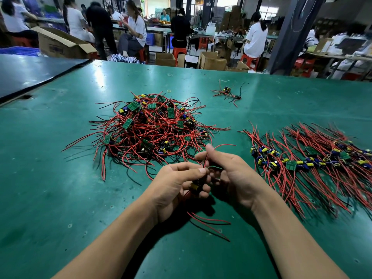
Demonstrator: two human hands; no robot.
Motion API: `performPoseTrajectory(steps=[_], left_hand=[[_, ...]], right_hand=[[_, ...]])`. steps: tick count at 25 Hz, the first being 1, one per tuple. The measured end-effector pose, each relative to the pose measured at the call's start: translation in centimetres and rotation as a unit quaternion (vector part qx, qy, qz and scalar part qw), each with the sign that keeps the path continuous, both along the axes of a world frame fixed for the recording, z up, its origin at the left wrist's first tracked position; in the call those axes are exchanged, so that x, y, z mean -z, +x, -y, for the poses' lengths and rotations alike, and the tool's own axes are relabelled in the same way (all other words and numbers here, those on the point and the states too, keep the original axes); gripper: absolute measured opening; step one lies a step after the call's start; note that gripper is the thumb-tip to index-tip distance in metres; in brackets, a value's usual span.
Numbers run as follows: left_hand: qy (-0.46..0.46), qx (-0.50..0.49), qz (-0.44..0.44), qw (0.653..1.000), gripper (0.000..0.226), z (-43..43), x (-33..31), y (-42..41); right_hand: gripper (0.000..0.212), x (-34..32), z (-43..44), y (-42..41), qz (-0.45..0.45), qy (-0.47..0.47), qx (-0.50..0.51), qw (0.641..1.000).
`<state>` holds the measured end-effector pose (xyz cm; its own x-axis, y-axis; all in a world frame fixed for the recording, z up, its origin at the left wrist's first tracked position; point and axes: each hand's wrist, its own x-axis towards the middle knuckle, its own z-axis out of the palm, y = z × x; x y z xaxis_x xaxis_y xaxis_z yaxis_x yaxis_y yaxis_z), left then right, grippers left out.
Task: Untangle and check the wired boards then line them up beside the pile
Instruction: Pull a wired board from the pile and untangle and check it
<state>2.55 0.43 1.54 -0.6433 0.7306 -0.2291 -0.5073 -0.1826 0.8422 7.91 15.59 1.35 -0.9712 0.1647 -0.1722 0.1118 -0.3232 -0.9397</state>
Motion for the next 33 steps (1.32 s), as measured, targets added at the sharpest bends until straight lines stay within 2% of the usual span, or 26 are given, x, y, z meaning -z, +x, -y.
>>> performPoseTrajectory(steps=[2, 4, 7, 10, 15, 22, 27, 29, 33], left_hand=[[-0.002, -0.015, -0.002, 1.0, 0.013, 0.0, 0.1, -0.2], [-0.007, -0.021, -0.002, 1.0, 0.016, 0.0, 0.0, -0.2], [0.0, -0.032, 0.0, 0.999, 0.021, -0.1, 0.1, -0.2], [0.004, -0.058, -0.001, 0.998, 0.012, -0.3, 0.3, -0.2], [-0.005, -0.063, -0.001, 0.998, 0.004, -0.2, 0.3, -0.3], [-0.014, -0.042, -0.025, 0.999, 0.014, 0.1, 0.1, -0.4], [-0.019, -0.031, -0.03, 0.999, 0.015, 0.3, -0.1, -0.3], [-0.036, -0.045, -0.057, 0.997, 0.018, 0.2, -0.1, -0.2], [-0.09, -0.096, -0.208, 0.969, 0.022, -0.3, 0.4, 0.4]], right_hand=[[0.044, 0.1, 0.3, 0.3, 0.001, 0.004, -0.059, 0.998], [0.043, 0.1, 0.5, 0.5, -0.006, 0.004, -0.074, 0.997], [0.034, -0.1, 0.6, 0.4, -0.008, -0.008, -0.043, 0.999], [0.028, -0.2, 0.8, 0.2, 0.01, 0.015, 0.01, 1.0], [0.032, -0.2, 1.0, -0.2, 0.009, 0.051, 0.087, 0.995], [0.032, 0.1, 0.9, -0.3, 0.016, 0.035, 0.09, 0.995], [0.018, 0.0, 0.7, -0.1, -0.011, 0.039, 0.047, 0.998], [0.017, 0.0, 1.2, -0.1, -0.012, 0.063, 0.041, 0.997], [0.031, 0.7, 2.1, -0.5, -0.005, 0.189, 0.028, 0.982]])
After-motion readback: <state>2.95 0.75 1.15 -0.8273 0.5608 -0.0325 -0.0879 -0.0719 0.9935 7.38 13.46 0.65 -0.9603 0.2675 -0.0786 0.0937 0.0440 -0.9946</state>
